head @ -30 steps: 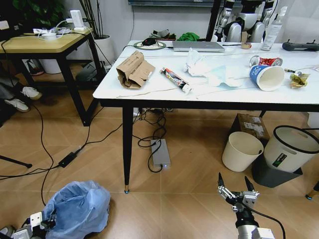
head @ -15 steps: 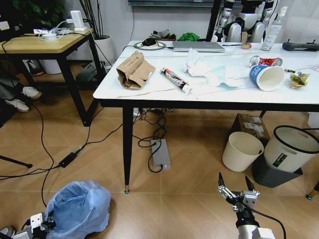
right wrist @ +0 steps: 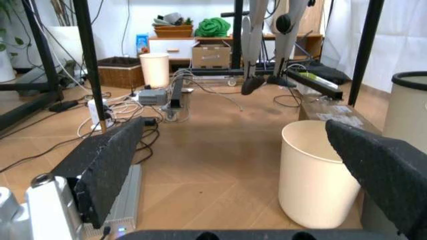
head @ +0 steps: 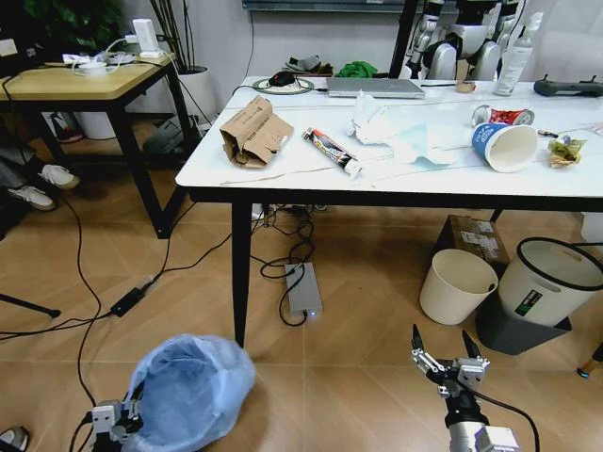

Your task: Pick up the trash bin and place the trash from the table into it.

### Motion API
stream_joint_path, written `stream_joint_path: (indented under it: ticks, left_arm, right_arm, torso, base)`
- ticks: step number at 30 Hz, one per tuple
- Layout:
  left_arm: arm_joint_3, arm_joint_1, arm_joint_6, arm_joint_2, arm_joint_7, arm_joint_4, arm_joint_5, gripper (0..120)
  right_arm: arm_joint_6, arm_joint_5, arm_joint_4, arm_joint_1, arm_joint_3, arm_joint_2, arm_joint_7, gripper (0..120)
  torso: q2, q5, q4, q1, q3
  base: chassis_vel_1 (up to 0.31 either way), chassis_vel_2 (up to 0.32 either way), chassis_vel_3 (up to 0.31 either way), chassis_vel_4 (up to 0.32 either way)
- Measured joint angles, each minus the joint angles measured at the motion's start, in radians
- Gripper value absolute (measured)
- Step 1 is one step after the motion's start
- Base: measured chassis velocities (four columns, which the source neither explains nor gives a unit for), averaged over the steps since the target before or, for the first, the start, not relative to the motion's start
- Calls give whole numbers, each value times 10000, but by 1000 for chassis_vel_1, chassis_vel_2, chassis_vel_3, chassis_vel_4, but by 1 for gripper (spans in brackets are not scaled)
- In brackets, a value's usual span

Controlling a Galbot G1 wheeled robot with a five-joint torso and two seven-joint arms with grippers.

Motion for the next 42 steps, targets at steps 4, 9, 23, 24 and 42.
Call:
stream_joint_path:
  ticks: [4, 9, 23, 24, 42]
  left_arm:
    - [145, 462, 364, 114, 219, -860, -343, 0]
    - [706, 1284, 890, 259, 383, -1996, -923, 0]
    - [1126, 2758, 2210, 912, -127, -5262, -1296, 0]
    - [1096, 2754, 2284, 967, -188, -5318, -1320, 0]
    - [835, 2390, 2632, 965, -515, -5034, -1774, 0]
  right_arm:
    - [-20, -32, 30, -11, 1, 0, 1, 100]
    - [-46, -41, 50, -28, 28, 0, 11, 100]
    - [-181, -41, 125, -109, 164, 0, 31, 100]
    - [-185, -40, 164, -128, 181, 0, 31, 100]
    - [-194, -34, 328, -231, 282, 0, 31, 100]
  torso:
    - [1, 0, -2, 0, 0]
    - [59, -6, -3, 30, 22]
    - [468, -5, -2, 139, 325]
    - [520, -5, -3, 163, 353]
    - [1283, -8, -2, 387, 894]
  base:
    - [0, 0, 0, 0]
    - [0, 0, 0, 0]
    - [0, 0, 0, 0]
    - [0, 0, 0, 0]
    - [0, 0, 0, 0]
